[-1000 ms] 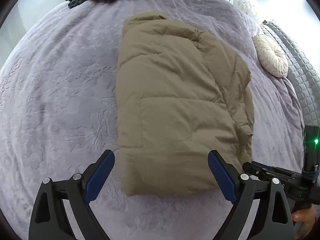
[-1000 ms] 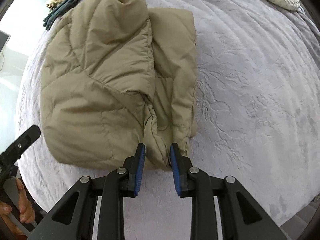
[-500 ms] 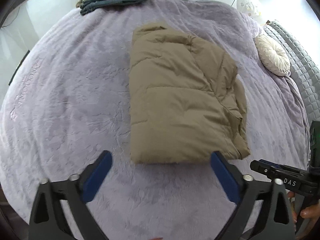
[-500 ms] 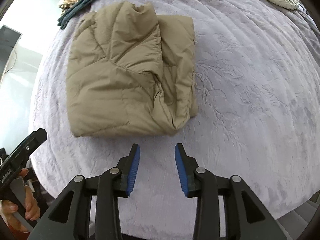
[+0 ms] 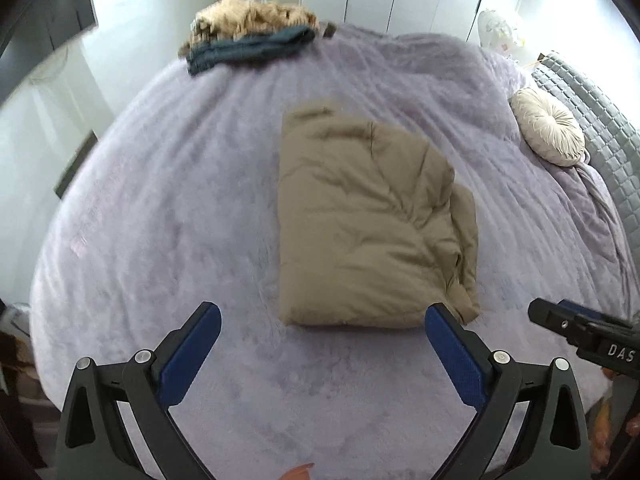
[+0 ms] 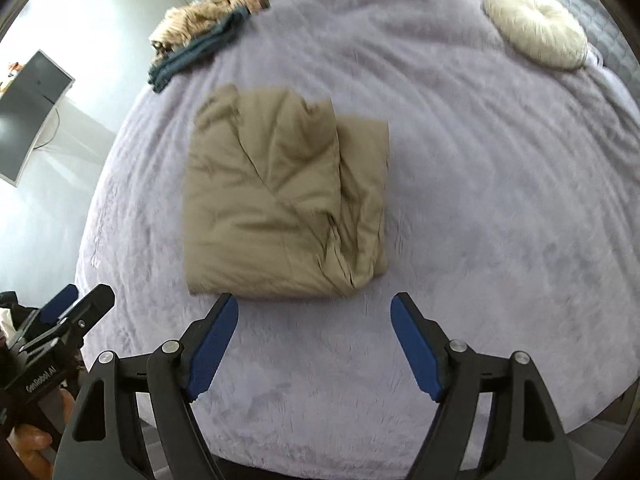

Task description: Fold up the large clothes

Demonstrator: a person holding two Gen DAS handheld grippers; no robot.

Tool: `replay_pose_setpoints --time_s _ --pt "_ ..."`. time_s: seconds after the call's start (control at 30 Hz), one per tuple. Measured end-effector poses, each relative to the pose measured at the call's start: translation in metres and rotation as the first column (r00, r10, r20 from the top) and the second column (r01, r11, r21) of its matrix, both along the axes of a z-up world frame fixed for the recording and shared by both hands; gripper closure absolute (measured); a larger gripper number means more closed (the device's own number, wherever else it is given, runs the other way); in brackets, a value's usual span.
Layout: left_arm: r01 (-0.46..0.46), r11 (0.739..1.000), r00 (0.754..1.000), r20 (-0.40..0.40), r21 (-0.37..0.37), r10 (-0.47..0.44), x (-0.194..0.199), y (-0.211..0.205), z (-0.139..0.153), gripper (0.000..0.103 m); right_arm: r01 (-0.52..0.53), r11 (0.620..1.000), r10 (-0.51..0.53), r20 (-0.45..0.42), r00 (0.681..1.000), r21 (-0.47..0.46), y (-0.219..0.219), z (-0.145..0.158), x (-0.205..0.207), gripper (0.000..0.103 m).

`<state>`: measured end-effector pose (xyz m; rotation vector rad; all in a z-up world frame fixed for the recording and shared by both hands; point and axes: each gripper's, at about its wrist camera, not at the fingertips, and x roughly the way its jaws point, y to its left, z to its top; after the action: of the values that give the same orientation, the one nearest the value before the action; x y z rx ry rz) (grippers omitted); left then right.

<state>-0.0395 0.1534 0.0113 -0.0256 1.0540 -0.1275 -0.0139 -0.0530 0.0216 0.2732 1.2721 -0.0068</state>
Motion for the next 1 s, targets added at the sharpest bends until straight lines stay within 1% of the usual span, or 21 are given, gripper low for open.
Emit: replay_pose_setpoints --time_s 0.07,0.17,0.23,0.27,0.33,0.4,0.67,0.83,1.0 --pt "-0.007 1.000 0.999 0.042 0.014 0.006 -0.002 -0.002 0.016 0.001 -0.001 1.000 0.002 0.035 0.999 -0.016 0.003 0.012 0.002 0.016" --pt "-0.029 1.000 0.997 0.078 0.008 0.029 -0.004 -0.002 0.033 0.001 0.003 0.999 0.000 0.096 0.995 -0.036 0.007 0.030 0.003 0.015" --pt "-0.043 0.999 0.995 0.092 0.007 0.043 -0.006 0.000 0.042 0.001 0.014 0.999 -0.007 0.131 0.991 -0.052 0.008 0.038 0.002 0.009" --pt "-0.050 0.999 0.993 0.103 0.008 0.049 -0.007 0.001 0.046 0.001 0.021 0.998 -0.012 0.147 0.989 -0.057 0.008 0.042 0.002 0.001" --pt "-0.066 0.998 0.991 0.118 0.014 0.064 -0.010 0.003 0.052 0.001 0.037 0.997 -0.025 0.178 0.984 -0.066 0.007 0.049 0.001 0.000" --pt "-0.076 0.997 0.989 0.126 0.012 0.074 -0.012 0.005 0.057 0.001 0.047 0.996 -0.031 0.190 0.981 -0.079 0.007 0.053 0.001 0.000" --pt "-0.100 0.994 0.987 0.133 0.033 0.095 -0.020 0.003 0.062 0.001 0.045 0.992 -0.021 0.192 0.981 -0.121 0.011 0.061 0.003 0.000" --pt "-0.117 0.993 0.983 0.143 0.026 0.112 -0.022 0.002 0.065 0.001 0.039 0.988 -0.007 0.208 0.978 -0.152 0.016 0.065 0.000 0.000" --pt "-0.116 0.993 0.984 0.140 0.027 0.111 -0.023 -0.001 0.066 0.001 0.039 0.987 -0.006 0.209 0.978 -0.155 0.016 0.066 0.001 0.000"
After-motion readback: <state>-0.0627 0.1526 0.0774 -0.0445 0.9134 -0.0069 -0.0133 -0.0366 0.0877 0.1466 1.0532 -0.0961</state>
